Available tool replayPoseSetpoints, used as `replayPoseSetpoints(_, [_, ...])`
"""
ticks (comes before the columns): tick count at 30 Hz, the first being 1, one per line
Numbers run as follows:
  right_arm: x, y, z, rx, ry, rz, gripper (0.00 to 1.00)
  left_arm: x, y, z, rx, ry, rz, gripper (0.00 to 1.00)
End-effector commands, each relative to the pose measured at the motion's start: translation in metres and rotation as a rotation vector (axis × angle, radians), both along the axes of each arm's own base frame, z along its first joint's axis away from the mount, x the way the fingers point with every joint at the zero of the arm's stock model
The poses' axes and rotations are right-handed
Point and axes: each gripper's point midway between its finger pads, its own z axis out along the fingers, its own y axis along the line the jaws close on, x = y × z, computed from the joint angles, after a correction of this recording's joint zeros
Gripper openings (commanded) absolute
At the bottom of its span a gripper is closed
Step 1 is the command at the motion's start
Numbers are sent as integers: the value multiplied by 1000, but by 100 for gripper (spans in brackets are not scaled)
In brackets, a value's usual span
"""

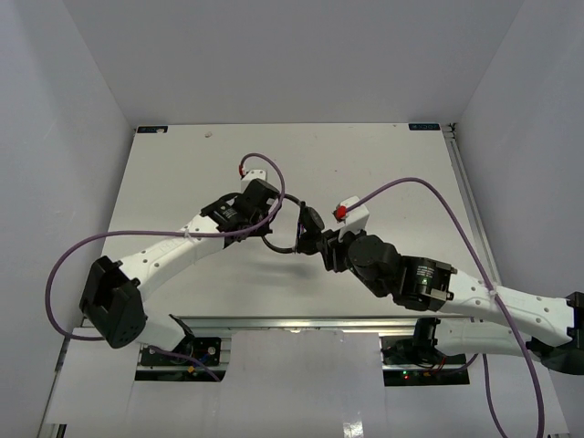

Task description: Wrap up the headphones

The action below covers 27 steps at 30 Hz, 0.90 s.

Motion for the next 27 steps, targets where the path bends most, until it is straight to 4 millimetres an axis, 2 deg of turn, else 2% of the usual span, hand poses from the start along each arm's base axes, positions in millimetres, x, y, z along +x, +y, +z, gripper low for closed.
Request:
replayPoseSetpoints(1, [10, -30, 12, 63, -29, -120, 48, 21, -53, 14, -123, -22, -128, 0])
replayPoseSetpoints(2, [11, -35, 15, 72, -33, -135, 48, 26, -63, 13, -123, -16, -146, 0])
replayPoseSetpoints(4, [13, -44, 19, 84, -47, -171, 48, 32, -82, -2, -97, 16, -180, 0])
replayPoseSetpoints(6, [14, -52, 22, 104, -55, -192, 49, 42, -101, 8, -114, -2, -211, 0])
replayPoseSetpoints(10, [16, -63, 24, 120, -68, -227, 49, 66, -134, 9, -113, 1, -250, 0])
replayPoseSetpoints(12, [16, -66, 24, 121, -73, -233, 49, 77, -143, 6, -92, 8, -254, 0])
replayPoseSetpoints(14, [17, -68, 23, 122, -75, -241, 49, 82, -145, -6, -57, 32, -255, 0])
replayPoseSetpoints(16, [17, -70, 23, 127, -76, -245, 50, 88, -154, -4, -58, 29, -272, 0])
replayPoseSetpoints(17, [17, -71, 24, 132, -77, -246, 50, 90, -156, -11, -51, 43, -276, 0])
replayPoseSetpoints(19, [16, -71, 23, 129, -75, -243, 50, 95, -166, -13, -63, 45, -291, 0])
replayPoseSetpoints(27, [17, -76, 22, 121, -80, -254, 50, 112, -180, -29, -45, 46, -316, 0])
